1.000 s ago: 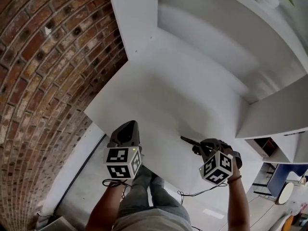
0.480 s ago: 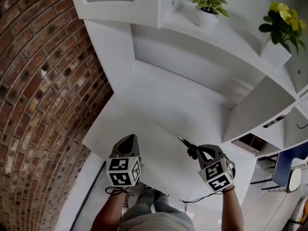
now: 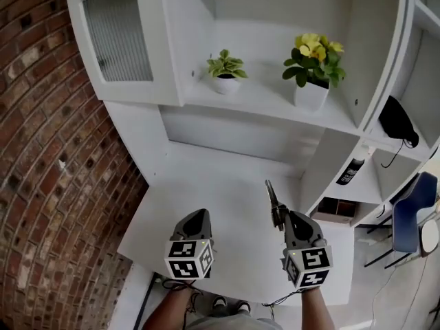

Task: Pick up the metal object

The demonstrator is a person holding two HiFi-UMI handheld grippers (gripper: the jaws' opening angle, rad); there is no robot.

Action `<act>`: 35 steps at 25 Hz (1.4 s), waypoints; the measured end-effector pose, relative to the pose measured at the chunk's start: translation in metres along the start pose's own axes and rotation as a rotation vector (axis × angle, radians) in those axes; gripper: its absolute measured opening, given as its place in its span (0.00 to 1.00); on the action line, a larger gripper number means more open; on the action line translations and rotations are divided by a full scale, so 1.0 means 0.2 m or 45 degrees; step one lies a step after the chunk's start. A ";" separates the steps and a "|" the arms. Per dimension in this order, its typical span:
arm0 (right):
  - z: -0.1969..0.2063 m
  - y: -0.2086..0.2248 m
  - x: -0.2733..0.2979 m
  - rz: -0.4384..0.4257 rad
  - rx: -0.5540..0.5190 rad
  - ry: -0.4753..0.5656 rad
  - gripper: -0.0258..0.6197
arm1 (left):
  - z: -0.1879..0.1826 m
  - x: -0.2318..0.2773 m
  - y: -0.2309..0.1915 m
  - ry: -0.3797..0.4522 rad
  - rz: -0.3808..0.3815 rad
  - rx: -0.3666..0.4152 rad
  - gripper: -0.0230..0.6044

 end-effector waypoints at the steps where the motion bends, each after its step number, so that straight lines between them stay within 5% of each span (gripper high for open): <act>1: -0.02 0.02 -0.03 0.045 0.055 0.052 0.05 | -0.04 0.01 0.04 0.020 0.025 0.008 0.04; 8: -0.08 0.12 -0.26 0.294 0.327 0.331 0.05 | -0.18 0.01 0.23 0.115 0.160 0.024 0.04; 13: -0.08 0.16 -0.37 0.341 0.433 0.362 0.05 | -0.18 0.00 0.33 0.122 0.209 0.032 0.04; 35: -0.06 0.13 -0.51 0.396 0.339 0.344 0.05 | -0.13 -0.11 0.33 0.115 0.213 0.012 0.04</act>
Point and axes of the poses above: the fingertips, and each gripper's own axes: x forward along the fingers, y to its right, z out of its underside, the point moved 6 cm from there along -x, backward along the fingers, and after that the axes turned 4 degrees about x, right-handed, at the moved point
